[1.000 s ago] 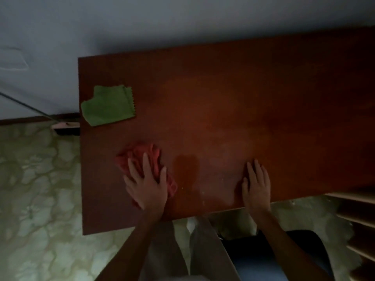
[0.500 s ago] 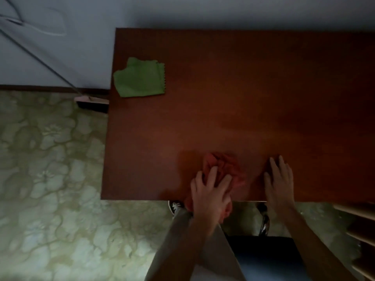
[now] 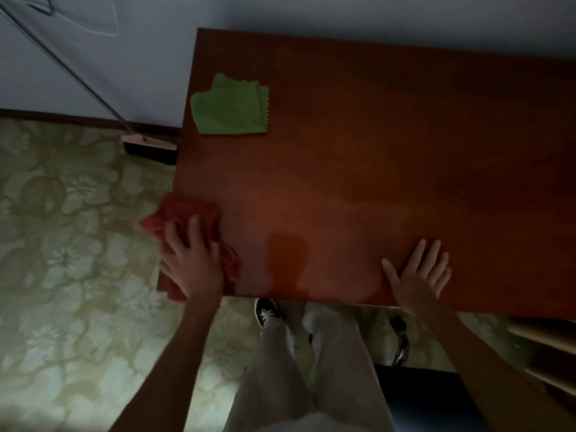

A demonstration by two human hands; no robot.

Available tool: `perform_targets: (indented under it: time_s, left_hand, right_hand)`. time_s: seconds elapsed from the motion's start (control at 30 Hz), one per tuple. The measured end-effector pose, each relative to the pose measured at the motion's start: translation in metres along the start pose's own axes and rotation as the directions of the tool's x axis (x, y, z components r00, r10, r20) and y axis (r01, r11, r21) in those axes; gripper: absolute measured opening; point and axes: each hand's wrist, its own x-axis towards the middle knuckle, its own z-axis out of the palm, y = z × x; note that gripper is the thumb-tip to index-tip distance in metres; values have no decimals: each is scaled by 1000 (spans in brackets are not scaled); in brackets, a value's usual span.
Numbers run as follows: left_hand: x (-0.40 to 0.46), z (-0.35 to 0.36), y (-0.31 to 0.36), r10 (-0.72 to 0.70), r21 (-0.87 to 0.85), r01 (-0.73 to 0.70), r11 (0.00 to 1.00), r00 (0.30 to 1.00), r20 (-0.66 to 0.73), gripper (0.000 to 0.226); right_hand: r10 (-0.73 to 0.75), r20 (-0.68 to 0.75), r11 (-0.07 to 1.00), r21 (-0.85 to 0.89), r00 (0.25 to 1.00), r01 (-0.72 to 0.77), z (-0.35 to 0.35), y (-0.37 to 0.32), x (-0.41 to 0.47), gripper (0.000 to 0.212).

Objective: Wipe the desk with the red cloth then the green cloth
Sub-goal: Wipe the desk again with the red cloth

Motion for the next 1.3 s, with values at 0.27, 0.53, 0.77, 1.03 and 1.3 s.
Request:
perform_targets:
  time_s: [0.27, 0.53, 0.77, 1.03, 1.3]
  left_hand:
    - [-104, 46, 143, 794, -107, -796, 596, 563, 230, 74]
    - [51, 18, 84, 431, 22, -438, 899, 892, 134, 70]
    - [45, 3, 10, -210, -120, 206, 971, 977, -29, 68]
    - [-14, 32, 88, -169, -37, 167, 985, 984, -49, 67]
    - [-88, 87, 272, 287, 14, -287, 958, 958, 20, 69]
  right_hand:
    - [-40, 10, 999, 9, 999, 40, 5, 3, 5, 112]
    - [-29, -78, 999, -42, 997, 26, 7, 1, 3, 102]
    - [-72, -91, 997, 31, 993, 75, 9, 5, 3, 96]
    - [-295, -183, 910, 244, 938, 334, -38, 124, 23, 55]
    - [113, -249, 971, 235, 962, -54, -72, 254, 63, 61]
